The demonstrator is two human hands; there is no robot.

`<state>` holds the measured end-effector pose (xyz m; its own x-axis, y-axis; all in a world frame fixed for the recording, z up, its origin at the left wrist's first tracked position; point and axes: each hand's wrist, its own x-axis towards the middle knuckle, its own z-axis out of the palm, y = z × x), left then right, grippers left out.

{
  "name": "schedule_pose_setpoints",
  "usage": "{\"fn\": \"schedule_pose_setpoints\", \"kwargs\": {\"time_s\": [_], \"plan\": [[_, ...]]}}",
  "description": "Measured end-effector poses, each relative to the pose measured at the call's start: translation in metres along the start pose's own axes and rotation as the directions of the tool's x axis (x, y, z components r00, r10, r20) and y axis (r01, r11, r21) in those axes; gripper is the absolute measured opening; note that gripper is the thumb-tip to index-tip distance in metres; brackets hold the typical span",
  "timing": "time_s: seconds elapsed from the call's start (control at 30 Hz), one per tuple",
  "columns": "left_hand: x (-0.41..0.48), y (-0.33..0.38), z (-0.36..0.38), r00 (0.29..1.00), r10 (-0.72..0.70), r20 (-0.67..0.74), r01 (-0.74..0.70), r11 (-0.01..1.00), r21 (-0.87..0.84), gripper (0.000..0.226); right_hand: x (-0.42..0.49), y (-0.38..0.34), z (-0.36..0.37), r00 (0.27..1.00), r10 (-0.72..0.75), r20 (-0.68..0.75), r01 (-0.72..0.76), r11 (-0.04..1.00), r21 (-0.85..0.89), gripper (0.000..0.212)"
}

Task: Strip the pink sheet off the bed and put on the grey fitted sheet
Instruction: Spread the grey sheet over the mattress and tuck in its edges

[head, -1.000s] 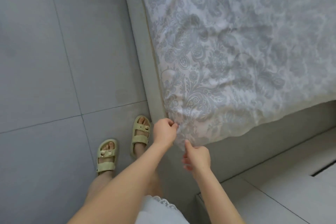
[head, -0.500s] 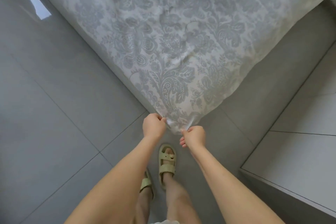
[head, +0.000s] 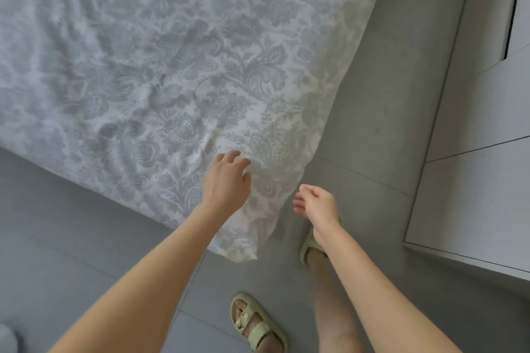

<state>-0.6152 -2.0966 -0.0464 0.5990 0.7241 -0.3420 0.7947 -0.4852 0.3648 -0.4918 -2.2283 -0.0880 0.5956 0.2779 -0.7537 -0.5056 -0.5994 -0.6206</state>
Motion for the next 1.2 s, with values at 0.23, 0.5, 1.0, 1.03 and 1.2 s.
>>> {"fn": "schedule_pose_setpoints", "kwargs": {"time_s": [0.23,0.5,1.0,1.03,1.2], "plan": [[0.089,0.040,0.019,0.890,-0.242,0.386,0.086,0.921,0.379,0.062,0.095,-0.060,0.000,0.995,0.083,0.059,-0.074,0.987,-0.141,0.042],[0.162,0.095,-0.025,0.862,-0.425,0.276,0.358,0.897,0.261,0.026,0.196,-0.137,-0.011,0.962,0.106,0.252,0.000,0.922,-0.388,0.047],[0.239,0.128,-0.024,0.892,-0.318,0.323,0.286,0.947,0.144,0.051,0.210,-0.149,-0.037,0.937,0.178,0.301,0.186,0.475,-0.860,0.026],[0.240,0.126,-0.025,0.896,-0.308,0.320,0.283,0.951,0.122,0.050,0.214,-0.160,-0.039,0.932,0.185,0.313,0.196,0.469,-0.861,0.025],[0.265,0.112,-0.036,0.944,-0.279,0.175,0.276,0.960,0.042,0.042,0.263,-0.232,-0.037,0.980,0.031,0.196,0.089,0.816,-0.571,0.063]]}}
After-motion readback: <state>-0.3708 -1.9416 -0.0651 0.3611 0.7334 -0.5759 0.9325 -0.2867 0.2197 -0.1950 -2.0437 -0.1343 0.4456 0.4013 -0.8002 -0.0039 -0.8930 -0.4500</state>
